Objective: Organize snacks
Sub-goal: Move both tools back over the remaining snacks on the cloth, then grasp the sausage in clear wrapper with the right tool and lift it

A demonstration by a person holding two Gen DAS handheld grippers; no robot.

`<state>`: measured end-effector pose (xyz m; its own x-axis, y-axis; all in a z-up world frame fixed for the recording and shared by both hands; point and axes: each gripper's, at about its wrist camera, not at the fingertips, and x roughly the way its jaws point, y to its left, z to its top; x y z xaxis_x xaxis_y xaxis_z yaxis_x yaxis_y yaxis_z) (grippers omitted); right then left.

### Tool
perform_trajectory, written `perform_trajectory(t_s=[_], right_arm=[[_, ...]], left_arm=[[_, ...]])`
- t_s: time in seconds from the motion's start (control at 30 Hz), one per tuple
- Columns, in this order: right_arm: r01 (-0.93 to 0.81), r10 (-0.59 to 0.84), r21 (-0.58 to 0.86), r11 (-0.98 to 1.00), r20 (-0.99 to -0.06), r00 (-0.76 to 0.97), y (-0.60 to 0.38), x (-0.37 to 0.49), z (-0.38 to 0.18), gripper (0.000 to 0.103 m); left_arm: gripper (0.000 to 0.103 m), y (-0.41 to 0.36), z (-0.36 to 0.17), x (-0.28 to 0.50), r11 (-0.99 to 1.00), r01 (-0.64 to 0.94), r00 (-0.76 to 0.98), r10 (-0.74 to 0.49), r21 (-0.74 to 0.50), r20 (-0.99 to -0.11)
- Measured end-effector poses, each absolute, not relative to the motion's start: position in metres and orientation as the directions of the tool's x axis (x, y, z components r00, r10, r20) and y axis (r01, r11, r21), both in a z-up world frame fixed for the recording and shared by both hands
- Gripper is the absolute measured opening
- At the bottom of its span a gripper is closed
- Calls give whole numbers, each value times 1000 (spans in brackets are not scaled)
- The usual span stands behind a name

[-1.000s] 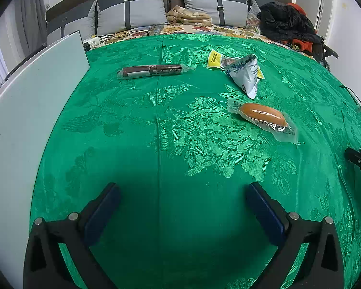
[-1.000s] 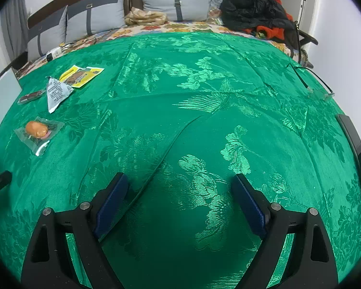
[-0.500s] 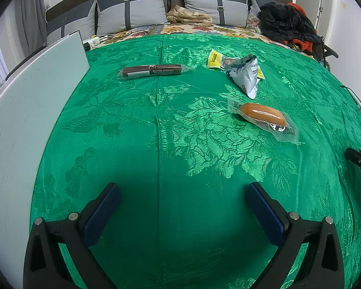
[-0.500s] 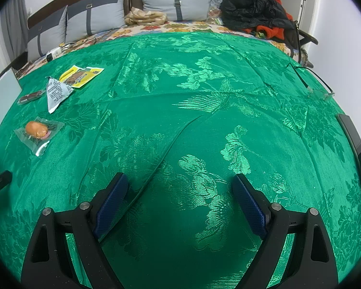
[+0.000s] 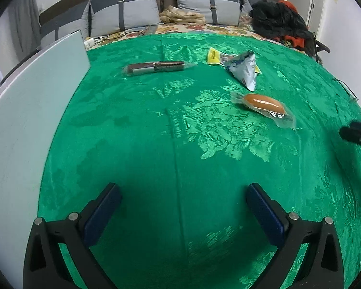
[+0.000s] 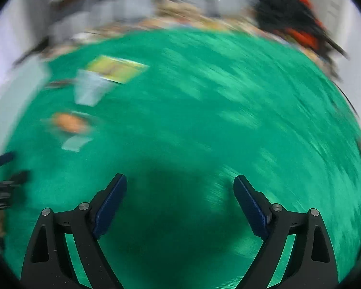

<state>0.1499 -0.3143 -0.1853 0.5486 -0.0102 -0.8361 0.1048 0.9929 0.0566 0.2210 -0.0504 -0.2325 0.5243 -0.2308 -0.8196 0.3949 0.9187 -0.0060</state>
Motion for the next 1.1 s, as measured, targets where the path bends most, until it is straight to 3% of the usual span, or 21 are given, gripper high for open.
perform_trajectory(t_s=[0.1, 0.27, 0.37, 0.4, 0.43, 0.6, 0.77, 0.87, 0.93, 1.1], right_arm=[[-157, 154, 83, 984, -843, 516, -257, 185, -178, 91], [-354, 155, 19, 935, -919, 362, -197, 246, -203, 89], [-344, 152, 28, 939, -929, 338, -191, 261, -215, 82], [-334, 145, 19, 942, -923, 356, -191, 261, -214, 58], [-322, 150, 24, 946, -916, 372, -194, 258, -211, 43], [-255, 135, 36, 966, -913, 384, -217, 226, -200, 42], [-87, -67, -122, 989, -879, 472, -257, 171, -184, 31], [-5, -144, -168, 986, -857, 494, -271, 149, -181, 36], [20, -103, -107, 994, -866, 490, -277, 145, -188, 70], [68, -64, -33, 997, -849, 525, -286, 146, -201, 77]], left_arm=[[103, -52, -233, 223, 917, 398, 524, -233, -6, -820], [103, -52, -233, 223, 917, 398, 523, -233, -6, -820], [103, -52, -233, 224, 917, 398, 524, -232, -5, -820], [103, -52, -233, 224, 917, 398, 524, -232, -5, -820], [103, -52, -233, 223, 917, 398, 523, -232, -6, -820], [103, -52, -233, 225, 918, 398, 523, -232, -6, -820], [103, -53, -233, 225, 918, 398, 524, -232, -6, -820], [103, -52, -233, 224, 918, 398, 524, -232, -6, -820], [103, -53, -233, 225, 918, 398, 524, -232, -6, -820], [103, -53, -233, 226, 918, 398, 524, -232, -6, -820]])
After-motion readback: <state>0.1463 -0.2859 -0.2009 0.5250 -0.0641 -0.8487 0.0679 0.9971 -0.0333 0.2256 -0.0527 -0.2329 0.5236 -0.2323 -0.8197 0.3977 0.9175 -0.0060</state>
